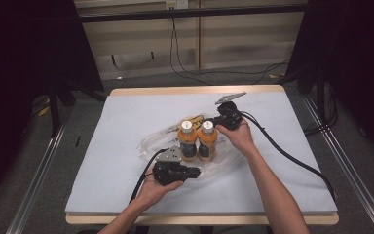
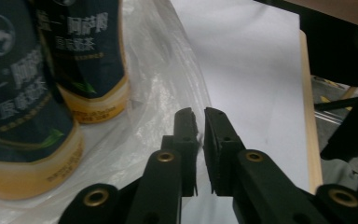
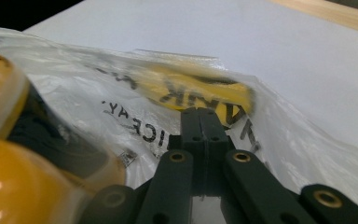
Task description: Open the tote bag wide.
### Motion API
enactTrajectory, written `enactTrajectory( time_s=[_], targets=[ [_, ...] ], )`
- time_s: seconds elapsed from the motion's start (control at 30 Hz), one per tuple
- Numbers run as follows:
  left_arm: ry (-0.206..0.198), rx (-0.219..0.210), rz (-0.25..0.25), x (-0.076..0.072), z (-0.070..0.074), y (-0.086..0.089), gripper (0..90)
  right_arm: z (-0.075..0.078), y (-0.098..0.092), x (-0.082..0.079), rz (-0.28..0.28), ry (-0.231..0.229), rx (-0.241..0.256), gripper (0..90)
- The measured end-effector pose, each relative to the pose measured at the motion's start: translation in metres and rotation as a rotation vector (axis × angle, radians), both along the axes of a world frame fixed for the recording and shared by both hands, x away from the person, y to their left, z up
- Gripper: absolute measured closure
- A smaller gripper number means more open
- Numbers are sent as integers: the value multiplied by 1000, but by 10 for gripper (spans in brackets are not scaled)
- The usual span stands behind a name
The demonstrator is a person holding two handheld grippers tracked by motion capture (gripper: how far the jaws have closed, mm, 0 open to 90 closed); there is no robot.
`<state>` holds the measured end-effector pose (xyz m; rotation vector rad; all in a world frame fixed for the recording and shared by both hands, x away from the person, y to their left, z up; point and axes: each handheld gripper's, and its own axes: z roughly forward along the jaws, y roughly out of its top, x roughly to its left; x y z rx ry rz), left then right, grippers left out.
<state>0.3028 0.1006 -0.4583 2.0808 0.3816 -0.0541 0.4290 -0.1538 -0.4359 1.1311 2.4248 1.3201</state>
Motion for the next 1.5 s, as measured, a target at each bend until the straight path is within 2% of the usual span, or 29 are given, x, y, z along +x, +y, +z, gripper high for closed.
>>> enactTrajectory(
  time_s=[0.1,0.13,0.17,0.27,0.33,0.37,0.4,0.5,0.67,0.8,0.87,0.93,1.1,1.17,1.27,1.33,1.47,1.5],
  targets=[
    [-4,-26,10,1,3,2,773,5,-6,-8,1,-27,17,900],
    [-10,-23,14,2,5,4,755,6,-8,-10,-2,-30,22,900],
    [-6,-45,25,2,6,4,726,8,-10,-12,2,-39,27,900],
    [-29,-41,46,2,13,8,568,13,-18,-21,-1,-74,33,896],
    [-34,-53,57,3,18,11,484,16,-22,-29,-9,-102,40,822],
    [-49,-48,70,2,20,13,457,17,-23,-32,-13,-110,48,810],
    [-52,-62,81,2,22,15,426,18,-26,-36,-10,-119,48,805],
    [-77,-50,101,2,25,21,348,21,-34,-48,-5,-140,67,749],
    [-95,-57,165,5,26,31,218,22,-46,-64,-27,-157,51,590],
    [-127,-34,193,4,28,41,170,25,-55,-75,-70,-168,72,441],
    [-130,-29,211,2,29,47,141,26,-60,-81,-77,-174,86,399],
    [-131,-29,221,1,30,54,104,28,-63,-88,-78,-173,82,332],
    [-133,-32,274,-4,33,73,89,32,-75,-110,-115,-193,61,219],
    [-131,-25,279,-6,34,80,86,34,-81,-119,-133,-209,44,191],
    [-145,-15,316,-9,34,92,74,35,-90,-133,-165,-222,36,172],
    [-148,-23,337,-10,33,99,73,34,-96,-142,-204,-235,19,160],
    [-153,-34,380,-16,35,114,61,34,-104,-158,-237,-268,2,177],
    [-154,-39,381,-18,35,116,57,34,-107,-164,-250,-263,5,177]
  ],
)
